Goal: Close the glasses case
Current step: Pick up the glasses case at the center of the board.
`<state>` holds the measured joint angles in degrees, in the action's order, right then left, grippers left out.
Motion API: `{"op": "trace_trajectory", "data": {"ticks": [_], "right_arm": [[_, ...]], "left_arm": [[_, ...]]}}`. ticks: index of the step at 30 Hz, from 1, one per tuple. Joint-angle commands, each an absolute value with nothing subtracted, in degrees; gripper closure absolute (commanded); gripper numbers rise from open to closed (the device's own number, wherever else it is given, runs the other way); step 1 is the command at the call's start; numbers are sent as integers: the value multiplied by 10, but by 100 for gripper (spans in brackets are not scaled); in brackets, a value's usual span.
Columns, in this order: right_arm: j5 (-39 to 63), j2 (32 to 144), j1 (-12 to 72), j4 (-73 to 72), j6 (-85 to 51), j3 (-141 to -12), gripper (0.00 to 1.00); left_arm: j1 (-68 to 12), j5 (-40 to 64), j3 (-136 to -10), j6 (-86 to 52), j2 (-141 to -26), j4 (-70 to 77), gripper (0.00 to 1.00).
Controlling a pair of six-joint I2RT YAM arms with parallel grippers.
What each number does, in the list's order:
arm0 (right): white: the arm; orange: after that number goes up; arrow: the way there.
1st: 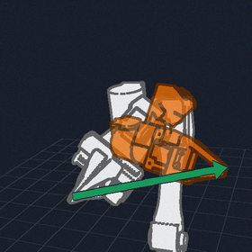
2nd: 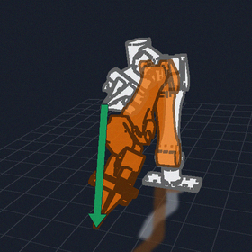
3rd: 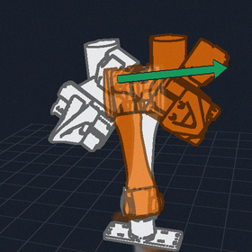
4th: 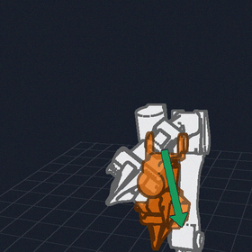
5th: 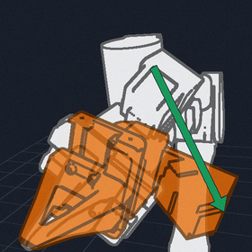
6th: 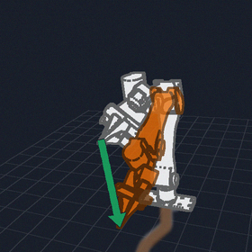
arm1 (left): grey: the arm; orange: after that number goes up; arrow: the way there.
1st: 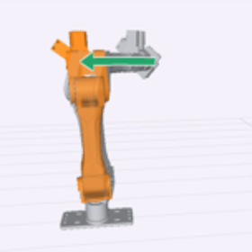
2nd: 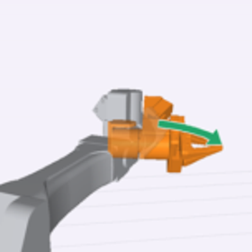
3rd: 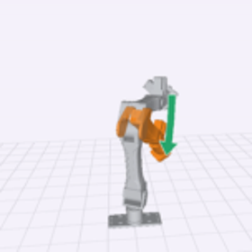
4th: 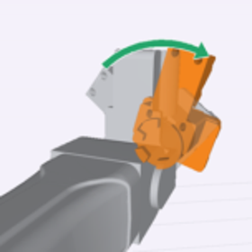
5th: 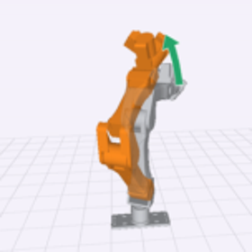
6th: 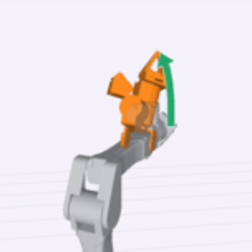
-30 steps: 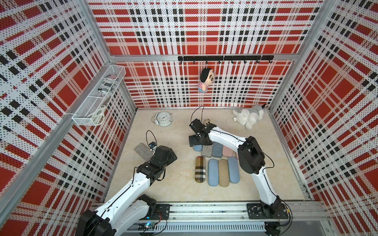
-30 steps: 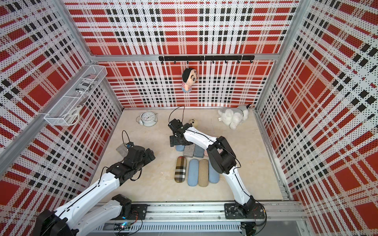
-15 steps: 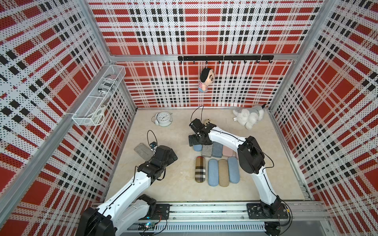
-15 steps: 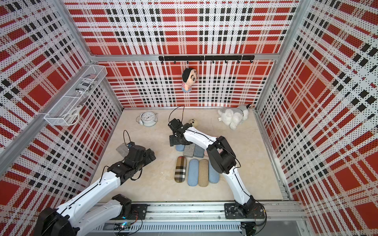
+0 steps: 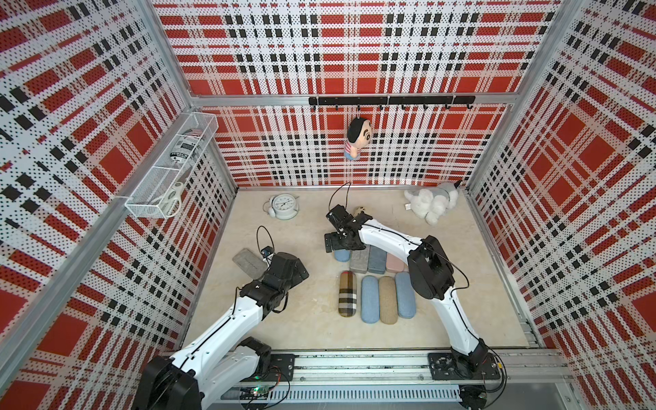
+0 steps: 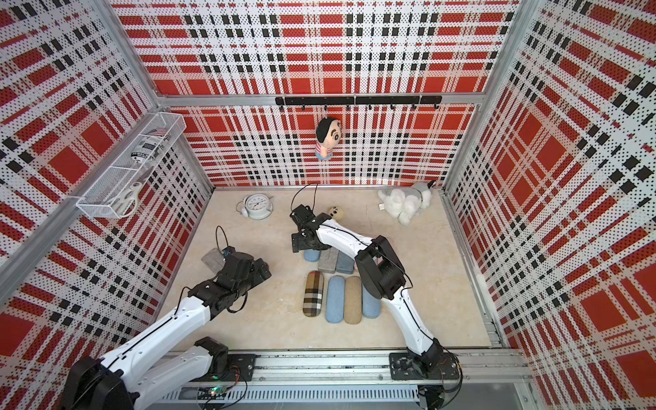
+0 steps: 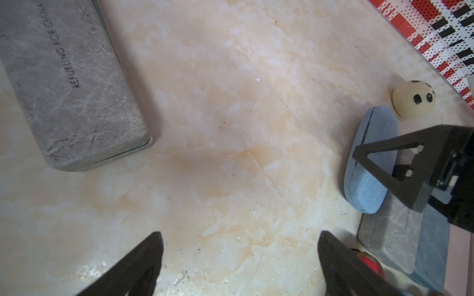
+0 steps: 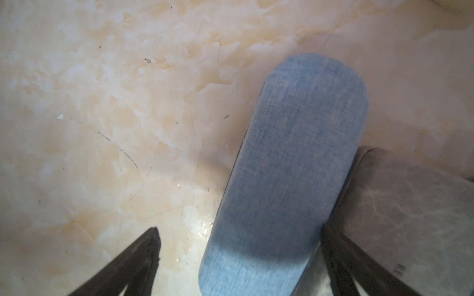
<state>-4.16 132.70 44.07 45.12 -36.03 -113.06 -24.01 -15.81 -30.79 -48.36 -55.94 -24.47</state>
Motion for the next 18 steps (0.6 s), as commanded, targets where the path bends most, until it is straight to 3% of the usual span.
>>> {"op": "trace_trajectory", "data": {"ticks": [1, 11, 14, 18], "right_arm": [[-30, 1355, 440, 454, -353, -1146, 0], [-36, 1388, 437, 461, -337, -1192, 0], [-35, 1397, 435, 464, -332, -1203, 7], [-33, 1408, 434, 472, -326, -1216, 23]], "left_arm": [[-235, -157, -305, -475, -565, -235, 5], [-236, -156, -308, -472, -582, -230, 5], [-236, -156, -308, -472, -584, -229, 5], [-236, -157, -307, -472, -588, -228, 4]]}}
